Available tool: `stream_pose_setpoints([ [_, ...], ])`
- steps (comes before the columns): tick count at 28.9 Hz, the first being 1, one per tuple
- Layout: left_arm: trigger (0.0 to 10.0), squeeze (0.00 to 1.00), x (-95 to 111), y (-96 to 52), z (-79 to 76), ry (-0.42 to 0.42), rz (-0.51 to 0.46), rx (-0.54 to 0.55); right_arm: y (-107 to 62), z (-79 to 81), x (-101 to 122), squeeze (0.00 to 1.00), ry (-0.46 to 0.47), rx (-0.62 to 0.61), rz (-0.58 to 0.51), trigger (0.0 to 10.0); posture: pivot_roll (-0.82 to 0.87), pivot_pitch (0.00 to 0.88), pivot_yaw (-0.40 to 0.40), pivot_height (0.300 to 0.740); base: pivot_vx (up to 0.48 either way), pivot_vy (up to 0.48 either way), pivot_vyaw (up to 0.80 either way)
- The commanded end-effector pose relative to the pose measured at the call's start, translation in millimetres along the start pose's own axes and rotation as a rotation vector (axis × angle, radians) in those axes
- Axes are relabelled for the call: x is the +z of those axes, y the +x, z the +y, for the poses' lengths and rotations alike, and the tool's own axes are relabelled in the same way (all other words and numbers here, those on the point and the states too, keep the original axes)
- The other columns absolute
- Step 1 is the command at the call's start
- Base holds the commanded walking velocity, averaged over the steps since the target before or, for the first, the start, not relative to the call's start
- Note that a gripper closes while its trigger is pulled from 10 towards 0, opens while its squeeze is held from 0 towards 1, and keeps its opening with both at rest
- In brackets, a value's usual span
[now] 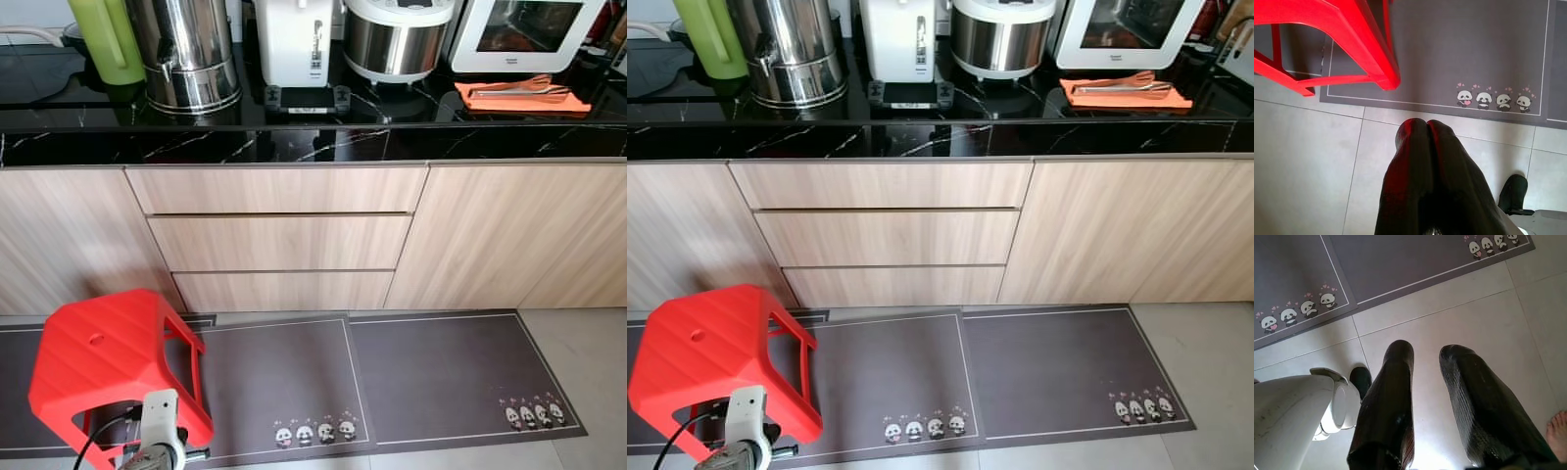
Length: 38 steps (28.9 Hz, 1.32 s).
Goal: Kitchen organization
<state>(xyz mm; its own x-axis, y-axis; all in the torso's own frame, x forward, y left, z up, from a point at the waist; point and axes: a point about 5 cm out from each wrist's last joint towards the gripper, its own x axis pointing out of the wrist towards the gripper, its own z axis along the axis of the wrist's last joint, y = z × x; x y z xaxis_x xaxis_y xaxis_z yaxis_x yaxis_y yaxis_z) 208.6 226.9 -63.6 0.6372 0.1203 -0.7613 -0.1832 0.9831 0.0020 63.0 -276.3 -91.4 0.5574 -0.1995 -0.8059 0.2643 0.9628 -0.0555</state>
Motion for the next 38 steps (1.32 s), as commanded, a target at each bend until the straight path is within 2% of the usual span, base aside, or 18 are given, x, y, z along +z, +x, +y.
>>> stream_pose_setpoints([
  [1,10.0,0.0,-3,-0.6,1.9,0.004,0.012,0.004,-2.0,-1.1,-3,0.0,0.016,-0.008,-0.001,10.0,0.1,0.0,-0.024,0.74,0.0,0.0,0.0],
  [10,10.0,0.0,8,2.6,-10.8,0.005,-0.014,-0.006,-2.0,0.8,-3,0.0,-0.002,-0.001,-0.008,10.0,0.13,0.0,-0.019,0.74,0.0,0.0,0.0],
  [15,10.0,0.0,20,4.0,-12.1,-0.006,-0.054,-0.012,-1.8,-0.2,-2,0.0,0.038,-0.024,-0.03,10.0,0.12,0.0,-0.027,0.74,0.0,0.0,0.0],
  [19,10.0,0.0,33,4.2,-6.2,-0.022,-0.103,-0.01,-1.0,1.1,2,0.0,0.024,0.003,-0.05,10.0,0.12,0.0,-0.03,0.74,0.0,0.0,0.0],
  [20,10.0,0.0,44,4.0,-1.2,-0.028,-0.147,-0.016,-0.5,1.2,5,0.0,0.032,0.004,-0.07,10.0,0.11,0.0,-0.031,0.74,0.0,0.0,0.0],
  [21,10.0,0.0,53,3.7,2.7,-0.034,-0.176,-0.015,-0.3,0.6,6,0.0,0.062,-0.002,-0.083,10.0,0.11,0.0,-0.039,0.74,0.0,0.0,0.0],
  [22,10.0,0.0,53,3.7,2.7,-0.034,-0.176,-0.015,-0.3,0.6,6,0.0,0.062,-0.002,-0.083,10.0,0.11,0.0,-0.039,0.74,0.0,0.0,0.0],
  [24,10.0,0.0,69,2.6,9.1,-0.049,-0.23,-0.014,0.2,0.9,12,0.0,0.148,0.001,-0.139,10.0,0.08,0.0,-0.035,0.74,0.0,0.0,0.0],
  [25,10.0,0.0,74,2.6,7.2,-0.046,-0.252,-0.016,27.2,27.0,82,0.0,0.115,0.04,-0.276,10.0,0.08,0.0,-0.033,0.74,0.0,0.0,0.0],
  [26,10.0,0.0,78,2.6,5.4,-0.043,-0.264,-0.018,37.9,47.6,137,0.0,0.085,0.063,-0.378,10.0,0.08,0.0,-0.033,0.74,0.0,0.0,0.0],
  [27,10.0,0.0,86,2.3,3.0,-0.043,-0.296,-0.026,35.8,84.1,239,0.0,0.052,0.095,-0.556,10.0,0.08,0.0,-0.032,0.74,0.0,0.0,0.0],
  [28,10.0,0.0,86,2.3,3.0,-0.043,-0.296,-0.026,35.8,84.1,239,0.0,0.052,0.095,-0.556,10.0,0.08,0.0,-0.032,0.74,0.0,0.0,0.0],
  [29,10.0,0.0,98,1.3,1.9,-0.052,-0.34,-0.031,28.3,90.9,273,0.0,0.072,0.106,-0.624,10.0,0.09,0.0,-0.03,0.74,0.0,0.0,0.0],
  [31,10.0,0.0,119,-1.1,-2.3,-0.037,-0.408,-0.044,23.3,90.0,288,0.0,0.097,0.111,-0.673,10.0,0.1,0.0,-0.029,0.74,0.0,0.0,0.0],
  [36,10.0,0.0,156,-7.8,-12.8,-0.027,-0.536,-0.063,21.3,91.1,295,0.0,0.073,0.1,-0.687,10.0,0.11,0.0,-0.031,0.74,0.0,0.0,0.0],
  [38,10.0,0.0,156,-8.3,-13.2,-0.028,-0.545,-0.063,21.2,92.4,295,0.0,0.066,0.099,-0.686,10.0,0.11,0.0,-0.029,0.74,0.0,0.0,0.0],
])
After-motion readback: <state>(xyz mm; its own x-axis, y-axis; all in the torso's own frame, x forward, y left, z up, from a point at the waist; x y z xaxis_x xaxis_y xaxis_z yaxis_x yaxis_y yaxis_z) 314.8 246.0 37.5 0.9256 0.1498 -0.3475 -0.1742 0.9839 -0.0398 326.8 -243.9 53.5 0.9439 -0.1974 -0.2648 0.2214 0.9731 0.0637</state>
